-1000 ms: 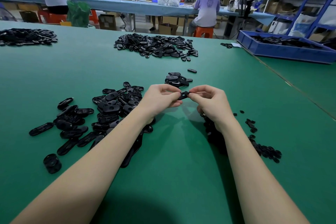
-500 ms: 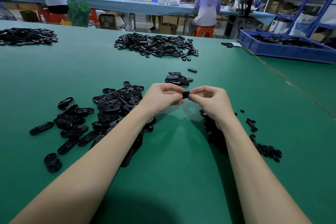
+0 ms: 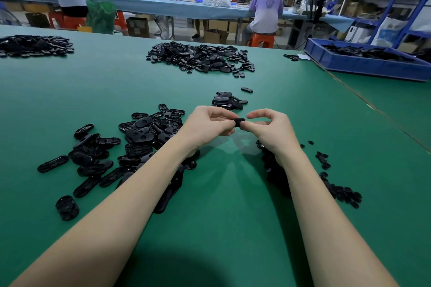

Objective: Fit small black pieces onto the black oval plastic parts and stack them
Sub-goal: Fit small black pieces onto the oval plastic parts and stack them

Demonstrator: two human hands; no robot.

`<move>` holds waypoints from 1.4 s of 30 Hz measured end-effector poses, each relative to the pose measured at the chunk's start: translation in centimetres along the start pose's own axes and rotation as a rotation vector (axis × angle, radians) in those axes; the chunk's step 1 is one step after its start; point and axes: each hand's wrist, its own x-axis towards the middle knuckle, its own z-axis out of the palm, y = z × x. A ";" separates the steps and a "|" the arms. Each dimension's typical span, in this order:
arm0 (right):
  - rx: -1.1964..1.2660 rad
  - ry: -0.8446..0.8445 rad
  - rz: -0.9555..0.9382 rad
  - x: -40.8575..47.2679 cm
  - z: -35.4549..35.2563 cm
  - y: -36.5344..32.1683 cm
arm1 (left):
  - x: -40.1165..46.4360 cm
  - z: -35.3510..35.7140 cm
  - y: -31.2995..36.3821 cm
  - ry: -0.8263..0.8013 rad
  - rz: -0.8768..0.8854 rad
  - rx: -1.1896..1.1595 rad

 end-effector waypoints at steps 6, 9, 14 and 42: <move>0.052 -0.067 0.058 -0.2 -0.7 0.1 | 0.1 -0.1 0.0 -0.053 -0.044 -0.038; 0.072 -0.102 0.093 -0.3 -0.9 0.0 | 0.1 -0.2 0.1 -0.068 -0.065 -0.070; 0.100 -0.135 0.116 -0.4 -1.0 0.1 | 0.2 -0.1 0.2 -0.076 -0.081 -0.155; 0.033 -0.149 0.009 0.0 0.1 0.6 | 0.0 0.0 -0.3 -0.086 -0.067 0.021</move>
